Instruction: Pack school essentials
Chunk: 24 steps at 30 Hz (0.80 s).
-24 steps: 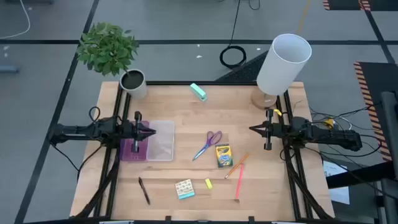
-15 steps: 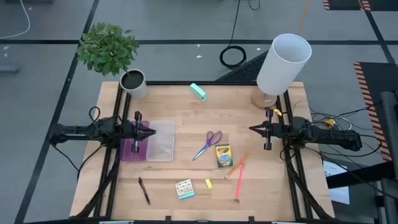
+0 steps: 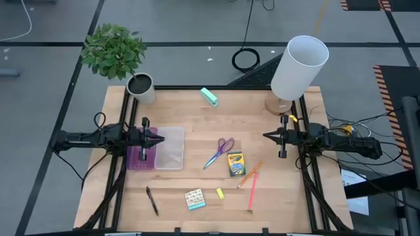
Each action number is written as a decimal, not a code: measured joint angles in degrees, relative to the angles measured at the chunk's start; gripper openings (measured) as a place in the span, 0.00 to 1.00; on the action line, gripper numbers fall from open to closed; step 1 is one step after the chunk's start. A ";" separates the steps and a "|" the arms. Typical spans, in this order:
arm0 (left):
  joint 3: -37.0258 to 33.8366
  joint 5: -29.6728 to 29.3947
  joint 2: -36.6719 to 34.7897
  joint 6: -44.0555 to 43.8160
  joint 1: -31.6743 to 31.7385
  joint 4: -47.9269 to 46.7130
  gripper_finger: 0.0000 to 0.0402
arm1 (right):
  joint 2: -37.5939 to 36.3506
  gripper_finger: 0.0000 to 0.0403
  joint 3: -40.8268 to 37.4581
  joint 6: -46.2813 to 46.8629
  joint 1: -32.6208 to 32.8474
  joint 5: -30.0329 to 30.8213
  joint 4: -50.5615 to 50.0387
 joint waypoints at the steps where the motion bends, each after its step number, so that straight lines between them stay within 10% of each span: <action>1: 0.00 -0.01 0.00 -0.01 -0.01 0.00 0.09 | 0.00 0.00 0.01 0.00 0.00 0.00 0.01; 24: -0.01 0.00 0.00 0.00 0.00 0.00 0.09 | 0.00 0.00 0.02 0.00 0.00 0.01 0.01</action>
